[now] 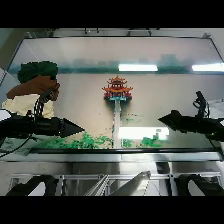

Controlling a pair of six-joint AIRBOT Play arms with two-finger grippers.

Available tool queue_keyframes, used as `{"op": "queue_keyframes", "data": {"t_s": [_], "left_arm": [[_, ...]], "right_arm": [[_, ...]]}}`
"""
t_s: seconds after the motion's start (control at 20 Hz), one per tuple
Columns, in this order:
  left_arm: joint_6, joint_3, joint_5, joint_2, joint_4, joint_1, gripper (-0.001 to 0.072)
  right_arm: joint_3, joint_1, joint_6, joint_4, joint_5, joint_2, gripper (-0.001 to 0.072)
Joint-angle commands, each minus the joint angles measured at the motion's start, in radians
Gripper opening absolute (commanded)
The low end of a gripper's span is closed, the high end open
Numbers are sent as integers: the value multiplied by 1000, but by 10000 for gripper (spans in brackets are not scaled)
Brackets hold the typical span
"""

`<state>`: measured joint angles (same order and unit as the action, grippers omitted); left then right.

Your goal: Fold the shirts.

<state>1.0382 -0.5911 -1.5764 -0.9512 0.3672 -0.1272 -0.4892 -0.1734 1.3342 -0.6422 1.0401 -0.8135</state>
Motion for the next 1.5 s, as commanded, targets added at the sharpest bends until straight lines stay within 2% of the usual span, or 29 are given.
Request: {"op": "queue_keyframes", "data": {"t_s": [0.0, 0.15, 0.3, 0.4, 0.45, 0.55, 0.65, 0.75, 0.9, 0.95, 1.1, 1.2, 1.25, 1.35, 1.4, 1.45], "left_arm": [[2, 1, -1, 4, 1, -1, 2], [-7, -19, -2, 3, 25, -19, 0], [45, -243, 34, -48, 124, -174, 2], [72, -486, 125, -150, 206, -313, 344], [73, -602, 181, -210, 236, -365, 345], [78, -834, 313, -356, 291, -433, 720], [79, -1058, 410, -531, 356, -467, 720], [87, -1276, 421, -737, 397, -478, 720], [154, -1544, 433, -1044, 482, -472, 713], [157, -1556, 480, -1107, 478, -472, 713], [156, -1415, 705, -1198, 478, -456, 712], [156, -1418, 697, -1269, 478, -443, 668], [156, -1452, 669, -1306, 478, -431, 606], [156, -1518, 629, -1352, 470, -405, 278], [155, -1520, 638, -1346, 444, -392, 181], [143, -1519, 641, -1328, 396, -380, 21]], "right_arm": [[1, 1, 0, 0, -1, 1, 84], [1, 1, 0, 0, -1, 1, 84], [1, 1, 0, 0, -1, 1, 84], [1, 1, 0, 0, -1, 1, 84], [1, 1, 0, 0, -1, 1, 84], [1, 1, 0, 0, -1, 1, 84], [1, 1, 0, 5, -26, 1, 84], [1, 1, 1, 23, -90, 1, 84], [1, 0, 22, 71, -150, 0, 84], [1, 0, 66, 101, -150, -1, 84], [1, 1, 71, 187, -151, -11, 84], [1, 1, 64, 187, -161, -16, 84], [1, 2, 53, 187, -161, -20, 85], [1, 2, 52, 187, -161, -25, 85], [1, 2, 51, 187, -160, -28, 85], [1, 2, 42, 187, -158, -30, 85]]}}
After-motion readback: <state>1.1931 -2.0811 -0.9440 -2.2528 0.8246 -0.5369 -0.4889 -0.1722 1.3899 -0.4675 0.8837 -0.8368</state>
